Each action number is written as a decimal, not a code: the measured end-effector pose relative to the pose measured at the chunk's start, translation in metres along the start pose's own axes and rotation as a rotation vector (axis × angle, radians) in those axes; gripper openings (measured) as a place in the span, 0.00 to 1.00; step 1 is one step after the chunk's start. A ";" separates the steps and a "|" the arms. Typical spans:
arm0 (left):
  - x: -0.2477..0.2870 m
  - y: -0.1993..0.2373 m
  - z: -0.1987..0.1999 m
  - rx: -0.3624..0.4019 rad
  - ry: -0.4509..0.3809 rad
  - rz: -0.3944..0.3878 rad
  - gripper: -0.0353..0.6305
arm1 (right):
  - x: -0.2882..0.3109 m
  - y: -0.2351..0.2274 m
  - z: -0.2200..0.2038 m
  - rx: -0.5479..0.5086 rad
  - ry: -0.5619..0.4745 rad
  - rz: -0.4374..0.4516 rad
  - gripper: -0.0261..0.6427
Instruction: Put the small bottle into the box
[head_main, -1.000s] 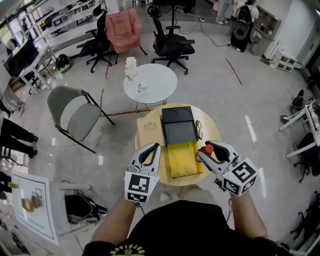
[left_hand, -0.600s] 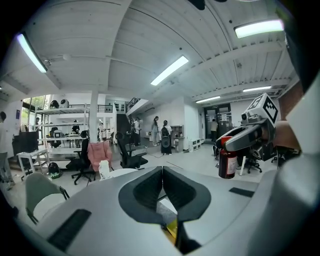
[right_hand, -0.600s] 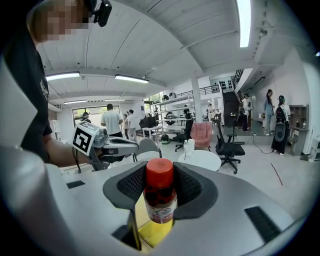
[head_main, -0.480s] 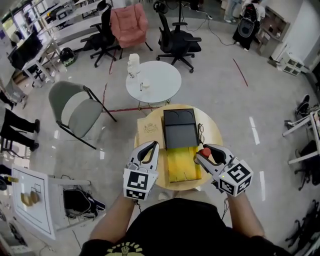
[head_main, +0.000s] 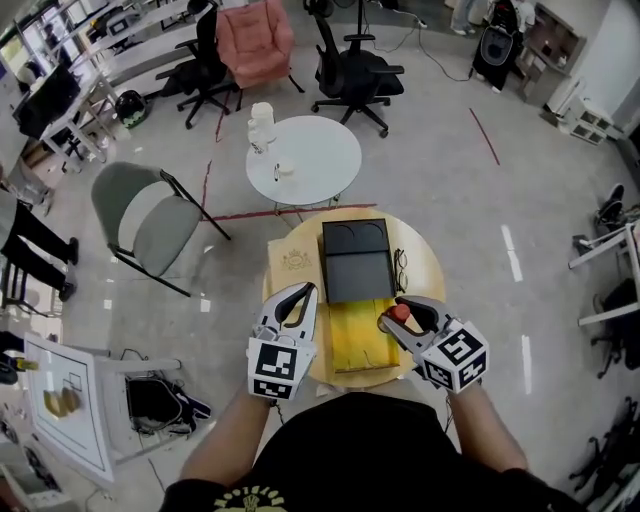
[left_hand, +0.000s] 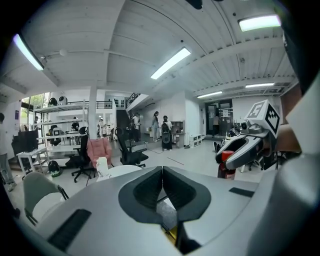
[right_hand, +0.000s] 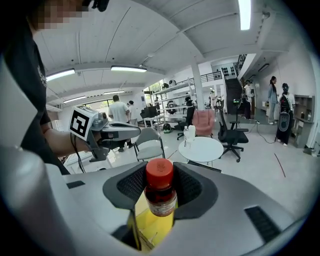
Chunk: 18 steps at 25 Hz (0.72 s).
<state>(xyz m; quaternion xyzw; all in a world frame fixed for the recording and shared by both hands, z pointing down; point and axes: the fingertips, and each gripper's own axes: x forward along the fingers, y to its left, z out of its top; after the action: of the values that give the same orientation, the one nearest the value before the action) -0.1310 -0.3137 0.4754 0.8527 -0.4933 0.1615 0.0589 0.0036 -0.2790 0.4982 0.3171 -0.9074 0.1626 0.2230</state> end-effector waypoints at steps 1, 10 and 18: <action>0.004 -0.001 -0.001 -0.002 0.003 -0.003 0.08 | 0.004 -0.003 -0.003 -0.003 0.014 -0.002 0.29; 0.033 -0.016 0.011 0.001 -0.010 -0.040 0.08 | 0.029 -0.019 -0.035 -0.003 0.111 0.020 0.29; 0.048 -0.015 0.003 -0.025 0.003 -0.040 0.08 | 0.058 -0.029 -0.075 0.004 0.218 0.073 0.29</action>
<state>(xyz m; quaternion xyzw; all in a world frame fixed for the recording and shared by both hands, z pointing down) -0.0951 -0.3464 0.4893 0.8612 -0.4782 0.1556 0.0737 0.0050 -0.2972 0.5960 0.2645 -0.8883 0.2059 0.3139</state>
